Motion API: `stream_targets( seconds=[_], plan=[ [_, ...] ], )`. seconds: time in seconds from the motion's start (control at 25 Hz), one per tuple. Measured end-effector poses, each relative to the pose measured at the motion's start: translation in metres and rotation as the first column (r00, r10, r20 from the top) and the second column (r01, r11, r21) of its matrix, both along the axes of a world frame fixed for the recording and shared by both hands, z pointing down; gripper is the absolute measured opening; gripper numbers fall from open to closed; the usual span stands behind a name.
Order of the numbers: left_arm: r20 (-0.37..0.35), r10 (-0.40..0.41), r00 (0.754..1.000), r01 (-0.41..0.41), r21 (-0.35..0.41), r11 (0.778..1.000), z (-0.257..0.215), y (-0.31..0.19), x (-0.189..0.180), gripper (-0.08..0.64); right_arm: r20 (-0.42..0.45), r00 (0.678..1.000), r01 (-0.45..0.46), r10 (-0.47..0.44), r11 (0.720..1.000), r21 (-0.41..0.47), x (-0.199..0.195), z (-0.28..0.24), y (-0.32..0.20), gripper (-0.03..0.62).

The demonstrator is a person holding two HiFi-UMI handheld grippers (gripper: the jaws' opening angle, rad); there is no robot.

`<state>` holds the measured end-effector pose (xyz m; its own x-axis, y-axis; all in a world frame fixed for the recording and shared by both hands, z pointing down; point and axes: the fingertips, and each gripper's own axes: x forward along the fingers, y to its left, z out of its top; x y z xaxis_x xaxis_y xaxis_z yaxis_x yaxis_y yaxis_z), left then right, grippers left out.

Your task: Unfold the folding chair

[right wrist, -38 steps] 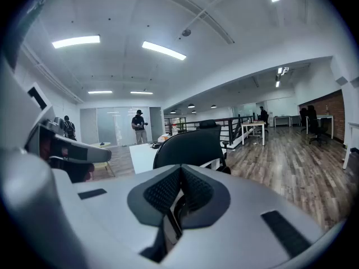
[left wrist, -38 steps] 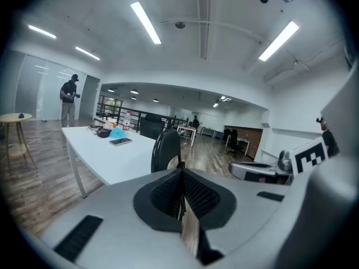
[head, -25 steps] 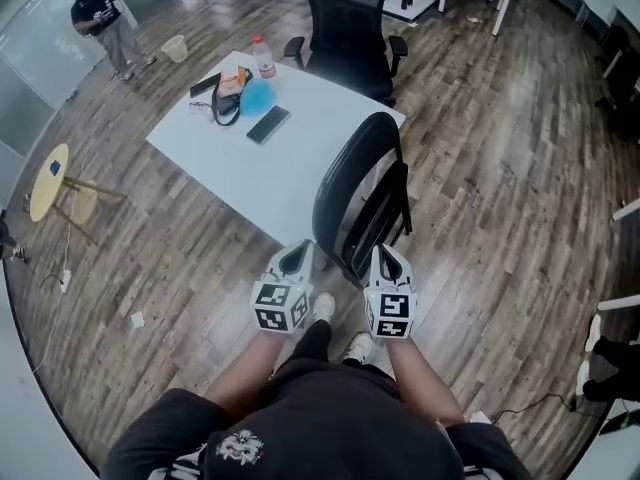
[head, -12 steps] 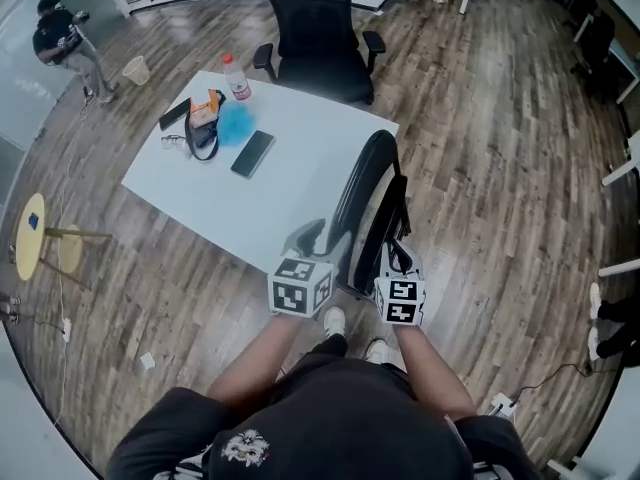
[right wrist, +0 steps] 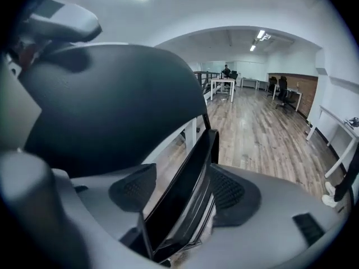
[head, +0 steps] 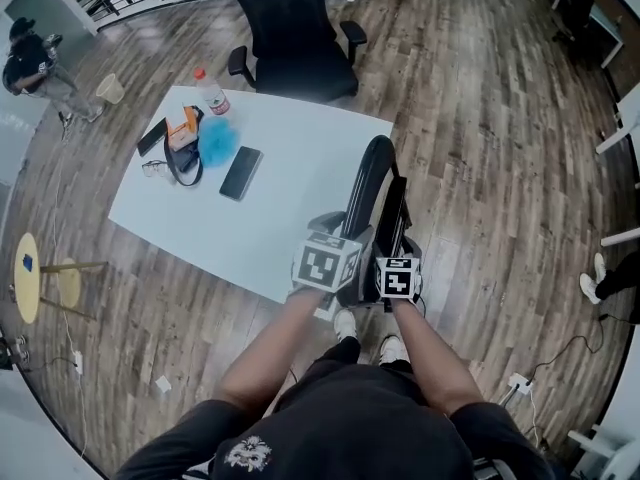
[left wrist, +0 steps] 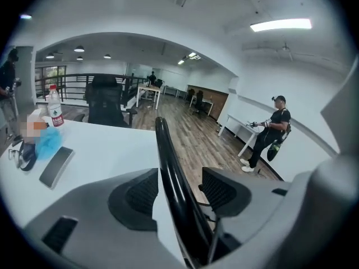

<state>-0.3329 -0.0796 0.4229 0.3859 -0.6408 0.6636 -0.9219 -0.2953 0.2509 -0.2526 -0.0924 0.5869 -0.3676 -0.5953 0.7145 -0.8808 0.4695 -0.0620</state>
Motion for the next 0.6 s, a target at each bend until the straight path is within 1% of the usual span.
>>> stream_targets(
  seconds=[0.08, 0.16, 0.32, 0.44, 0.56, 0.6],
  plan=[
    [0.014, 0.015, 1.000, -0.015, -0.035, 0.999, 0.011, -0.009, -0.001, 0.233, -0.024, 1.000, -0.020, 0.019, 0.999, -0.042, -0.004, 0.018, -0.008, 0.292],
    [0.006, 0.034, 0.999, -0.034, -0.072, 0.997, 0.020, -0.015, -0.001, 0.233, -0.049, 0.998, -0.031, 0.028, 0.997, -0.073, -0.008, 0.033, -0.015, 0.296],
    [-0.070, 0.070, 0.995, -0.078, -0.126, 0.989, 0.027, -0.021, 0.001, 0.233, -0.105, 0.994, -0.036, 0.023, 0.991, -0.128, -0.016, 0.060, -0.023, 0.307],
    [-0.119, 0.098, 0.988, -0.117, -0.162, 0.980, 0.036, -0.020, 0.008, 0.233, -0.161, 0.987, -0.055, 0.027, 0.983, -0.176, -0.014, 0.082, -0.025, 0.310],
    [-0.141, 0.118, 0.983, -0.143, -0.187, 0.972, 0.042, -0.018, 0.014, 0.226, -0.173, 0.984, -0.082, 0.045, 0.974, -0.213, -0.011, 0.101, -0.025, 0.308],
    [-0.139, 0.121, 0.983, -0.147, -0.192, 0.970, 0.042, -0.018, 0.015, 0.200, -0.170, 0.984, -0.085, 0.048, 0.972, -0.219, -0.011, 0.101, -0.025, 0.308]
  ],
)
